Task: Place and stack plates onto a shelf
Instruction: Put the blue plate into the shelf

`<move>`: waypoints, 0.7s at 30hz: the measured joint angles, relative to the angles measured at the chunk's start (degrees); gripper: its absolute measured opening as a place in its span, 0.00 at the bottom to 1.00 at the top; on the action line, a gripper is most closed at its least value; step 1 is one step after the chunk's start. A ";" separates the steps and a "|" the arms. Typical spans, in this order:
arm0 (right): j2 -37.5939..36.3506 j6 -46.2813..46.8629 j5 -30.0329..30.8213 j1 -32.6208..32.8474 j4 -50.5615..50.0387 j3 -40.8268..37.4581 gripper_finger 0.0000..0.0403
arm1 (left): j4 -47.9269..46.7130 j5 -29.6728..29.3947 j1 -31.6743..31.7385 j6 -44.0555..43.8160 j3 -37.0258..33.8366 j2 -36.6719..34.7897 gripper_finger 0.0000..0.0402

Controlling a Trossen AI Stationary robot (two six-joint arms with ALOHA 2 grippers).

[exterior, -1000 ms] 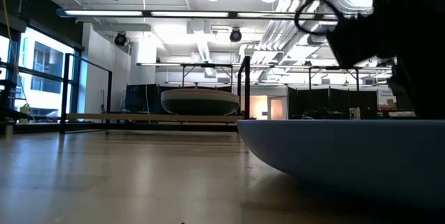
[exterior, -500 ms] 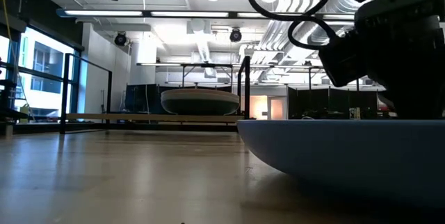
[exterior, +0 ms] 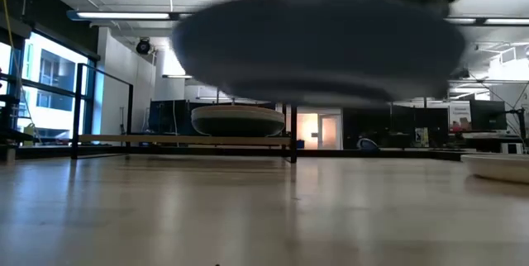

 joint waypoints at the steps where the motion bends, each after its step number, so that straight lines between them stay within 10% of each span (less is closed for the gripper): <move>1: -0.18 -1.21 0.43 -1.32 -0.13 1.27 0.00 | 0.38 0.05 0.01 0.00 0.00 0.00 0.39; 21: 28.83 -26.21 6.54 -20.00 -13.01 53.72 0.00 | 12.32 0.01 0.02 3.08 0.04 -5.22 0.39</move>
